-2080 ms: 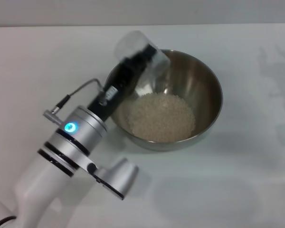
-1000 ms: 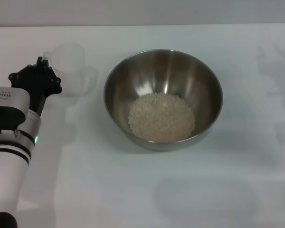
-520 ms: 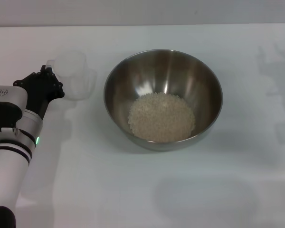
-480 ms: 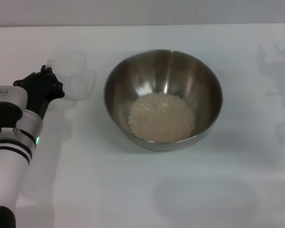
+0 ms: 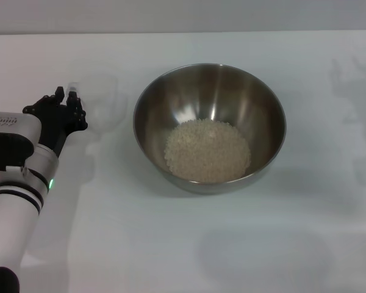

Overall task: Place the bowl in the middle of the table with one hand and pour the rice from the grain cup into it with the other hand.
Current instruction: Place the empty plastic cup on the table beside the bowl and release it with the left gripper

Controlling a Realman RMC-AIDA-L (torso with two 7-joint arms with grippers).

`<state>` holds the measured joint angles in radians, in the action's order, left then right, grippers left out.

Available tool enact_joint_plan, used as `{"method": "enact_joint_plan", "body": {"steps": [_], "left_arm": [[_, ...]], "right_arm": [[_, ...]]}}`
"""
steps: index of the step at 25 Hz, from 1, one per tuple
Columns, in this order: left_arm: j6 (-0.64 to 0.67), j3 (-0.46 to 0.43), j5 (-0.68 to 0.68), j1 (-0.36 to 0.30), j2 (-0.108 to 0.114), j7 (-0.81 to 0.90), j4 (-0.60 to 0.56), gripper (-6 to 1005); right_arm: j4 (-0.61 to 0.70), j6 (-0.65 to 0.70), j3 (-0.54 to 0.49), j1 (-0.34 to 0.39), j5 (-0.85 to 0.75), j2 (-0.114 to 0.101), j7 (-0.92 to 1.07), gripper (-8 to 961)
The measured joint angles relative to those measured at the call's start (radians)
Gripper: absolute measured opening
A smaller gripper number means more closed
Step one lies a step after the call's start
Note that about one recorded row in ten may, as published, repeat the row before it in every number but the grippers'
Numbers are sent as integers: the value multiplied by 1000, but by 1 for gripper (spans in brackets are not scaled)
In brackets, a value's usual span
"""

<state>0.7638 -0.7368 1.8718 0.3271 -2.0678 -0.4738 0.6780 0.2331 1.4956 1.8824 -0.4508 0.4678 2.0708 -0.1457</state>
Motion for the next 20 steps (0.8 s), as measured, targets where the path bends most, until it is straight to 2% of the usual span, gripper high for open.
{"method": "enact_joint_plan", "body": {"steps": [8,11,15,20], "left_arm": [[-6,-7,2,-28,3,1,12,243],[-1,0,2,-49,4,1,27,364],[3,0,8,-70,5,1,41,367],[42,-6,91,-152,5,3,104,370]], "right_arm": [[0,3,1,1,0,0,0,397],[0,5,1,1,0,1,0,398],[-1,5,0,1,0,1,0,398],[-2,5,2,0,0,0,0,398]]}}
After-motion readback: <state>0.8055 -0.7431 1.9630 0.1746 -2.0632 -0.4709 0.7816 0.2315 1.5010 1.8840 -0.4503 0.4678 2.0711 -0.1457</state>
